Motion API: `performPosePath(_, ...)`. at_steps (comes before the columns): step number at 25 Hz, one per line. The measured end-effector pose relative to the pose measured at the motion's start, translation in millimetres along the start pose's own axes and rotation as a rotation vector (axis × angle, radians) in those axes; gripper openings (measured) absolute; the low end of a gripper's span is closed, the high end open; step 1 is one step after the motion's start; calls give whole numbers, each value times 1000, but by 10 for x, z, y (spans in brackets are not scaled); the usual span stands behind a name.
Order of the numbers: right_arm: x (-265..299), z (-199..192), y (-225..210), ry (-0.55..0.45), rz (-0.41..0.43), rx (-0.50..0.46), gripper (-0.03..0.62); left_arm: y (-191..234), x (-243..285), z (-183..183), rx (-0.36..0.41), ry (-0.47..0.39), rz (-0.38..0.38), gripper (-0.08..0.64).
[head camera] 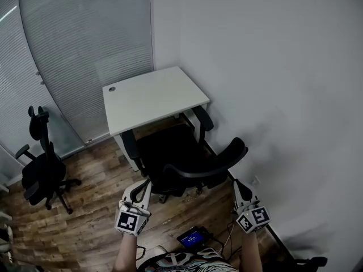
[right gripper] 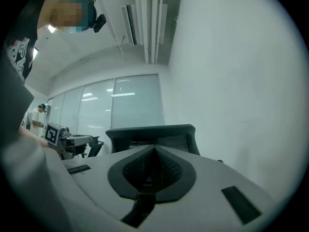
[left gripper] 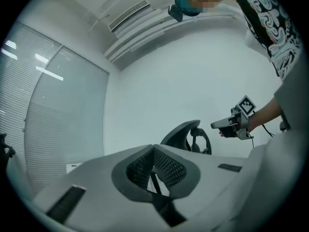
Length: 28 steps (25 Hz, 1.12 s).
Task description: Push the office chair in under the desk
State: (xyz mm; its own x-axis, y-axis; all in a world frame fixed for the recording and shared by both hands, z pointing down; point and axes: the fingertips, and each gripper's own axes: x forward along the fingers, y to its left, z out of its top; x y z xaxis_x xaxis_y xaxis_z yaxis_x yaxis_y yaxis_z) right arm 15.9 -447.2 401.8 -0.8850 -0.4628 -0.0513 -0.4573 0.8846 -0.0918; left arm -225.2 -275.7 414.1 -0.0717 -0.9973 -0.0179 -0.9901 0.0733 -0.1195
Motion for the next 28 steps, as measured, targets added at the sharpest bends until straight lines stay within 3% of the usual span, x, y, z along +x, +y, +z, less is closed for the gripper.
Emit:
performPosePath(7, -340, -270, 812, 73, -16, -60, 29, -225, -412, 8, -86, -20, -124, -3)
performPosePath(11, -628, -170, 1123, 37, -68, -39, 28, -286, -558, -26, -101, -30, -146, 1)
performPosePath(16, -860, -123, 1350, -26, -107, -70, 28, -419, -696, 8, -53, -46, -128, 0)
performPosePath(19, -867, -137, 1438, -24, -126, -64, 28, -479, -732, 32, -95, -10, -152, 0)
performPosePath(22, -819, -129, 1471, 5, -126, -89, 28, -461, -725, 142, -122, 12, -112, 0)
performPosePath(28, -760, -42, 1460, -17, -98, -69, 26, -434, -715, 241, -114, 16, -71, 0)
